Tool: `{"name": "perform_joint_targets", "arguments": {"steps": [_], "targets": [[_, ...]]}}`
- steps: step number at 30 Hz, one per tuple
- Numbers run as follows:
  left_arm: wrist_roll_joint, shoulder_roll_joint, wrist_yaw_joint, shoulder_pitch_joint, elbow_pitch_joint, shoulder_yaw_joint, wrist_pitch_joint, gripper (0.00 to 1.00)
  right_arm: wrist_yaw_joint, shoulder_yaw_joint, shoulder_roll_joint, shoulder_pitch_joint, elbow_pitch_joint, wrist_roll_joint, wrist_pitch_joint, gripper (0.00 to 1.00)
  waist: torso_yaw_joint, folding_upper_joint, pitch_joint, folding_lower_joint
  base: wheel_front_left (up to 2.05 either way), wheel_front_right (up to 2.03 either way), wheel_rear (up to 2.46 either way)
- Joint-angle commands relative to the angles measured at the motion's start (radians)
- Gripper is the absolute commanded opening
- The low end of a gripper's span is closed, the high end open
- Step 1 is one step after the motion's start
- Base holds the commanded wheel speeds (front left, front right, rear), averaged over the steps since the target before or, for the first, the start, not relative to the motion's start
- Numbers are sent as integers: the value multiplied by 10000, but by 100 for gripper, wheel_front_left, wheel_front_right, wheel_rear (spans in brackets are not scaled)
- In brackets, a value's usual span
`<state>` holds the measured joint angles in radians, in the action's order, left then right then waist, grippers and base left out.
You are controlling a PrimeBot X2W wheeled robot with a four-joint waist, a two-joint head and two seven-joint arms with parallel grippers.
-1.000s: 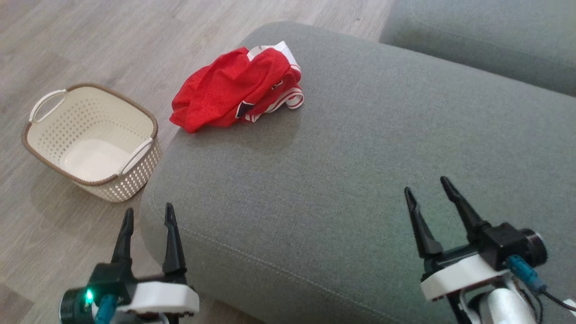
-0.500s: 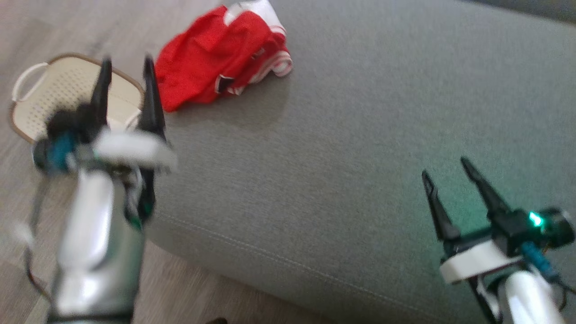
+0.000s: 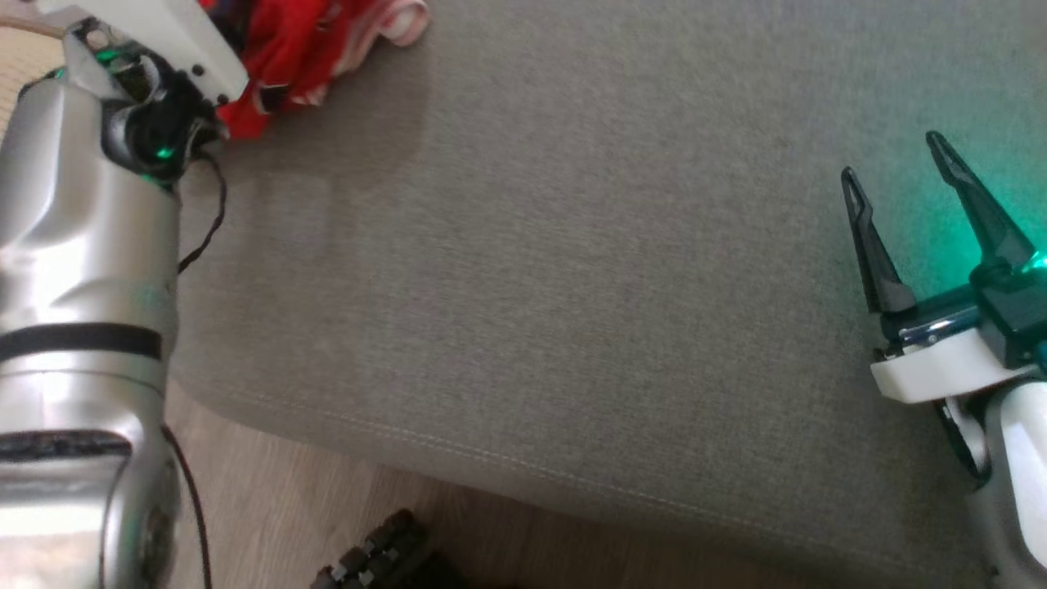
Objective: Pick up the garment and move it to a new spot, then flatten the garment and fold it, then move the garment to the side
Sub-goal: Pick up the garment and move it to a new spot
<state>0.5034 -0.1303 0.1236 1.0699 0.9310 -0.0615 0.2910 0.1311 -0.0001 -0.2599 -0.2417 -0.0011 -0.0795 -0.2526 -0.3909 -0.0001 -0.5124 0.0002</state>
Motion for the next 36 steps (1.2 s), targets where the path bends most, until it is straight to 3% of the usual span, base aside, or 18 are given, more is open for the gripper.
{"name": "perform_joint_targets", "arguments": {"steps": [1, 6, 11, 12, 20, 24, 30, 36], "targets": [[31, -761, 41, 358, -63, 137, 152, 100, -4, 197, -64, -75, -395, -30, -91, 100, 421, 1, -533, -2, 0, 0, 0], [39, -874, 58, 810, 1146, -224, 828, 100, -4, 188, -91, -280, -551, -46, -91, 100, 679, 1, -996, -2, 0, 0, 0], [-30, -966, 64, 951, 1891, -451, 441, 100, -4, 252, -42, -493, -621, -71, -91, 100, 902, 1, -1310, -2, 0, 0, 0], [-67, -980, 65, 972, 1982, -501, 237, 0, -4, 269, -39, -524, -607, -69, -91, 100, 930, 1, -1329, -2, 0, 0, 0], [-412, -785, 69, 1039, 1840, -1040, -2831, 0, -4, 137, 125, -534, -398, 64, -91, 100, 946, 1, -787, -2, 0, 0, 0], [69, -445, 69, 899, 1252, -1453, -3940, 0, -4, 349, 454, -521, -250, 178, -91, 100, 1027, 1, -146, -2, 0, 0, 0], [1157, -394, 70, 545, -144, -2376, -4324, 0, -4, 557, 997, -479, -49, 334, -91, 100, 1401, 1, 772, -2, 0, 0, 0], [2980, -744, 70, -43, -2465, -3298, -3760, 0, -4, 600, 1593, -300, 74, 537, -91, 100, 2430, 1, 1700, -2, 0, 0, 0]]}}
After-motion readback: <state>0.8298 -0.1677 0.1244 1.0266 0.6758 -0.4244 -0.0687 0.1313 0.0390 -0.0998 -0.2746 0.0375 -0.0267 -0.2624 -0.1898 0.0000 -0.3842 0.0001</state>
